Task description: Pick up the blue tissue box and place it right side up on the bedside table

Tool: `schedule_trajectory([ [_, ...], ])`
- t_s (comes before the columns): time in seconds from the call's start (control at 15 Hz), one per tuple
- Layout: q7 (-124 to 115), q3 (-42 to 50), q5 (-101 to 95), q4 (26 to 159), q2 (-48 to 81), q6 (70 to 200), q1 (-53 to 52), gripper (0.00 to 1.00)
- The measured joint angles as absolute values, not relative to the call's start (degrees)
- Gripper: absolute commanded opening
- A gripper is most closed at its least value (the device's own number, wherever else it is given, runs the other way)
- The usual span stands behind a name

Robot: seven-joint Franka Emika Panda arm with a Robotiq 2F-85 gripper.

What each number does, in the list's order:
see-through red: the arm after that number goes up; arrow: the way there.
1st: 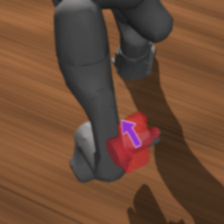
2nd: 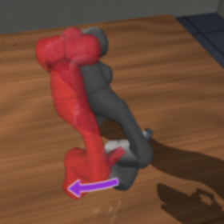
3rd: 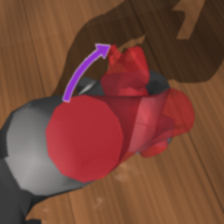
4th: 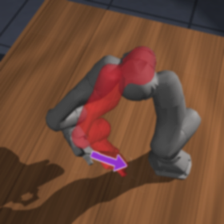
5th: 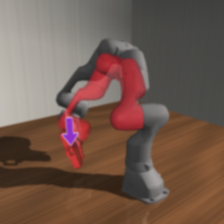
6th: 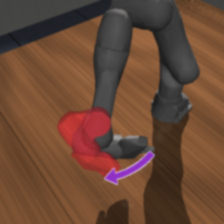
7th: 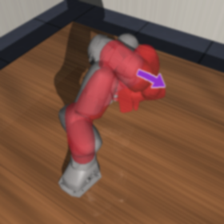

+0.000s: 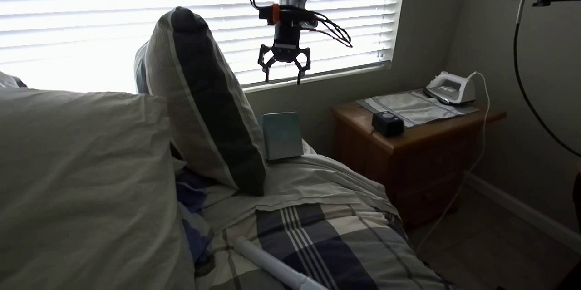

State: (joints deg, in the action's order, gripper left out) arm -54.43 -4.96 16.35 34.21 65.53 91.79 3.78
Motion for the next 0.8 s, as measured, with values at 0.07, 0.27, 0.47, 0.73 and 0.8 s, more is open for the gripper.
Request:
schedule_trajectory([
  [0.07,-53.1,-4.72,16.23,34.23,65.87,91.79,4.08,1.0],
  [0.27,-48.01,-4.67,16.23,34.24,67.48,91.8,5.74,1.0],
  [0.47,-42.66,-4.8,16.27,34.24,69.16,91.8,7.18,1.0],
  [0.73,-38.16,-5.33,16.48,34.25,71.73,91.79,7.74,1.0],
  [0.8,-37.42,-5.64,16.56,34.25,72.39,91.83,7.73,1.0],
])
